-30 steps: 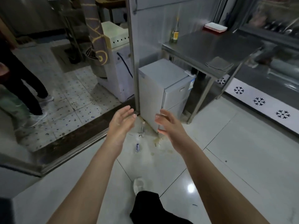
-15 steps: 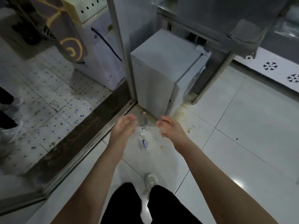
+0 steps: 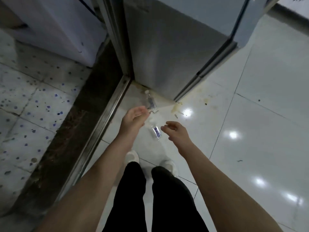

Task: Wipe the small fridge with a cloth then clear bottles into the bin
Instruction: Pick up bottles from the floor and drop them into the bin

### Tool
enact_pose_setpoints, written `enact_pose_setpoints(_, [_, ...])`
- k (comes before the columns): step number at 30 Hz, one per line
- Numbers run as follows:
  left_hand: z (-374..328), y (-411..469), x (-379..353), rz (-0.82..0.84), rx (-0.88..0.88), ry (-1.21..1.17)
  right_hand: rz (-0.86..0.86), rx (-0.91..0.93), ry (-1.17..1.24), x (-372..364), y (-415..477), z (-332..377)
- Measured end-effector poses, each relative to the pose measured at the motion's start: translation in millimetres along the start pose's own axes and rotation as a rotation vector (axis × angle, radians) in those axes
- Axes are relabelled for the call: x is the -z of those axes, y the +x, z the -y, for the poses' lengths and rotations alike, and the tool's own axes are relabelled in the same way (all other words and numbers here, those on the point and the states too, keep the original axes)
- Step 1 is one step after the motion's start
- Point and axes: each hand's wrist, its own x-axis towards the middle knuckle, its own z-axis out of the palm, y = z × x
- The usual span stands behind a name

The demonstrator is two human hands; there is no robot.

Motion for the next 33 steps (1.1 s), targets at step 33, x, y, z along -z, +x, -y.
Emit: enact_pose_setpoints(33, [331.0, 387.8, -29.7, -0.072, 0.167, 0.151, -0.196, -0.113, -0.441, -92.4, 394.3, -286.5])
